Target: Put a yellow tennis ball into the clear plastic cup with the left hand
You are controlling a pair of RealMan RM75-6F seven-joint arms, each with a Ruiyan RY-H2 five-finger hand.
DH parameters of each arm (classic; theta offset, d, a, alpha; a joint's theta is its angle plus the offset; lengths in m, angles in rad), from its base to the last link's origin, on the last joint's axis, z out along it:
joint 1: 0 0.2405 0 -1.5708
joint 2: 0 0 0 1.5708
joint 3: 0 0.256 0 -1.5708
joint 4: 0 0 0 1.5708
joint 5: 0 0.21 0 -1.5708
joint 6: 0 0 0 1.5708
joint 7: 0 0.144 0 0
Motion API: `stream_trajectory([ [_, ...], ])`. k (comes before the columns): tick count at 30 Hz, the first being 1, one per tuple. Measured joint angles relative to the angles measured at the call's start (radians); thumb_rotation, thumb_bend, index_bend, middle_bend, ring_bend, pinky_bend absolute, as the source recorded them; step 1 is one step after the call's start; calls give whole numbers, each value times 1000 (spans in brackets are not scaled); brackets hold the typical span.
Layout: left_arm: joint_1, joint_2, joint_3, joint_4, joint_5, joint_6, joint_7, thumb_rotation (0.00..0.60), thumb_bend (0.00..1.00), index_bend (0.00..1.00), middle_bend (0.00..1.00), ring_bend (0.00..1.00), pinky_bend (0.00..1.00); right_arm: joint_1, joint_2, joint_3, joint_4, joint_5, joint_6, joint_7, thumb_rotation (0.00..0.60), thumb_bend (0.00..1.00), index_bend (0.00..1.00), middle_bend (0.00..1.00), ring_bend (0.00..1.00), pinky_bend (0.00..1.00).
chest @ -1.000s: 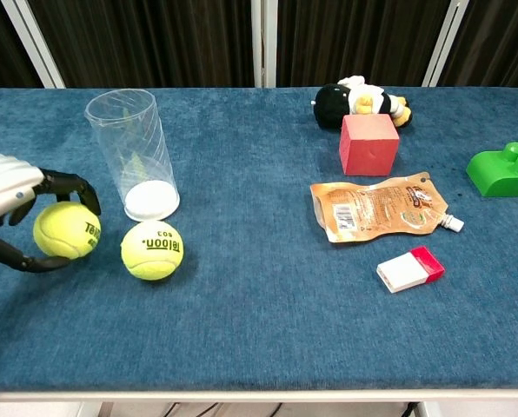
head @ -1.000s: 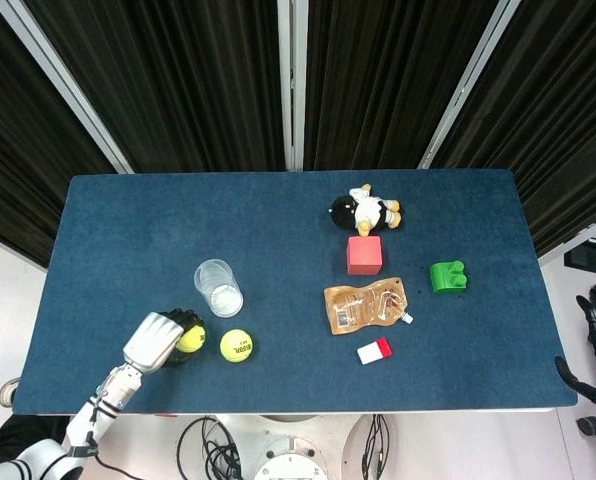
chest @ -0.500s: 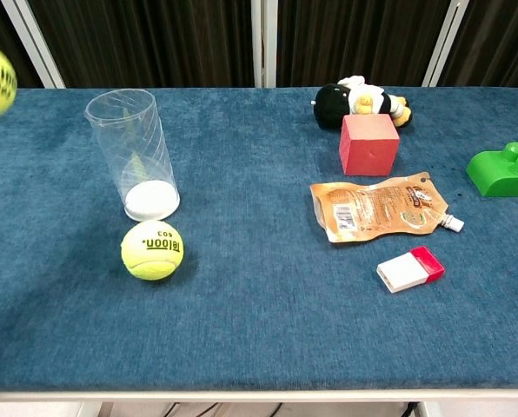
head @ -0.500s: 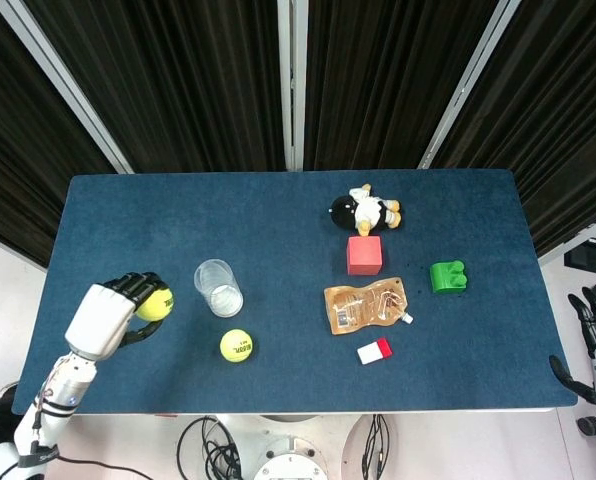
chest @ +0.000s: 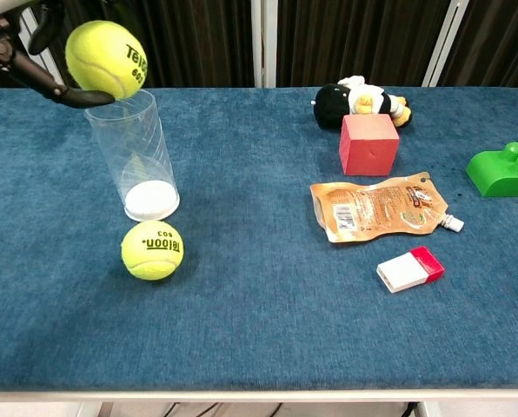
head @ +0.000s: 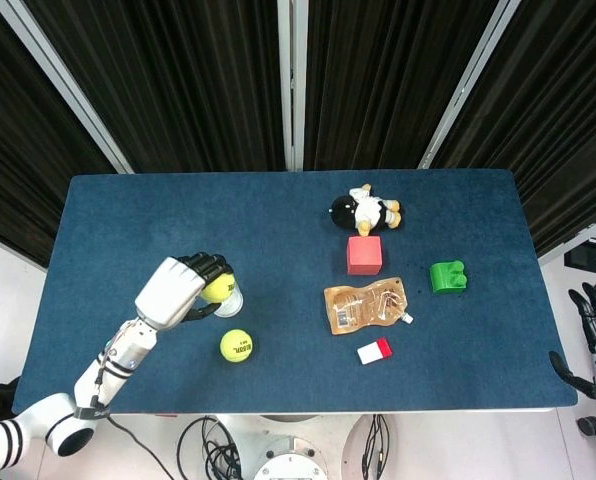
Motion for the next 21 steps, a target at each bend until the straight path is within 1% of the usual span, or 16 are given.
stream_trajectory([
  [7, -18, -19, -9, 33, -49, -23, 14, 600, 328, 489, 458, 475, 713, 4, -4, 1, 26, 10, -11, 24, 600, 210, 0, 0, 0, 0],
  [9, -19, -20, -5, 39, -63, -30, 22, 600, 329, 479, 449, 460, 699, 3, -6, 1, 31, 12, -9, 30, 600, 210, 0, 0, 0, 0],
  [11, -19, -21, -2, 44, -75, -34, 24, 600, 326, 448, 422, 422, 664, 1, -7, 1, 36, 13, -7, 33, 600, 210, 0, 0, 0, 0],
  [12, -19, -21, 0, 45, -83, -38, 25, 600, 324, 405, 387, 378, 625, 0, -7, 1, 38, 12, -5, 34, 600, 211, 0, 0, 0, 0],
  [16, -21, -5, 9, 29, -107, -67, 21, 600, 319, 140, 212, 215, 485, -3, -8, -1, 43, 6, 4, 35, 600, 210, 0, 0, 0, 0],
  [18, -23, 6, 15, 19, -109, -72, 22, 600, 315, 68, 155, 151, 435, -4, -9, -1, 43, 7, 5, 36, 600, 211, 0, 0, 0, 0],
  [19, -24, 7, 16, 19, -107, -70, 21, 600, 314, 49, 132, 121, 411, -4, -9, -1, 43, 7, 5, 36, 600, 211, 0, 0, 0, 0],
  [21, -23, 7, 18, 21, -102, -60, 17, 600, 313, 36, 106, 91, 388, -4, -9, -2, 44, 6, 5, 35, 600, 211, 0, 0, 0, 0],
])
